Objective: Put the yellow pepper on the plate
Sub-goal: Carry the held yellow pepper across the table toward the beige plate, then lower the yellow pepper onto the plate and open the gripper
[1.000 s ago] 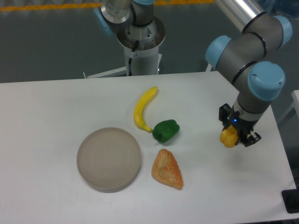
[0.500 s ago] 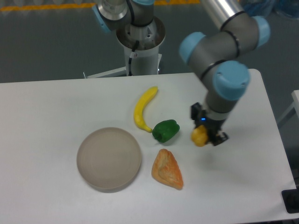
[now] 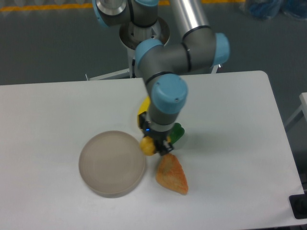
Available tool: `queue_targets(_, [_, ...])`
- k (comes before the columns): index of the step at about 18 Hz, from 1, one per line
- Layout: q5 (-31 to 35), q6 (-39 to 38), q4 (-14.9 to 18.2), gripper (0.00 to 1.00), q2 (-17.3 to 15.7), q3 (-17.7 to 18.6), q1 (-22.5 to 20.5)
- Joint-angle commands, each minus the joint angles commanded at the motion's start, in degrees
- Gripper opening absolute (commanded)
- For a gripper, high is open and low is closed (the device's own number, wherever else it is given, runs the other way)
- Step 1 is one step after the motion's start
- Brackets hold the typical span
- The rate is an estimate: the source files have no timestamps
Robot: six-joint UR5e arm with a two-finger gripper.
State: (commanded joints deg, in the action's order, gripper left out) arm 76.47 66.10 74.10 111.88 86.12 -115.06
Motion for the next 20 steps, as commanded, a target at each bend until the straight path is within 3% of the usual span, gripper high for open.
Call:
queue_targets(4, [0.0, -0.9, -7.6, 0.41, 0.2, 5.9, 3.0])
queue_targets(7, [0.0, -2.5, -9.5, 0.43, 0.7, 7.5, 4.5])
queue_targets(9, [0.1, -3.2, -9.7, 0.66, 1.6, 7.4, 5.3])
queue_targets(10, [0.2, -3.2, -10.7, 0.91, 1.8, 7.3, 5.4])
queue_targets(11, [0.2, -3.2, -12.0, 1.00, 1.9, 7.3, 5.8])
queue_targets(18, [1.5, -4.4, -11.9, 1.00, -2.2, 7.4, 5.5])
queue_targets(20, [8.3, -4.0, -12.0, 1.00, -3.8, 7.4, 4.5])
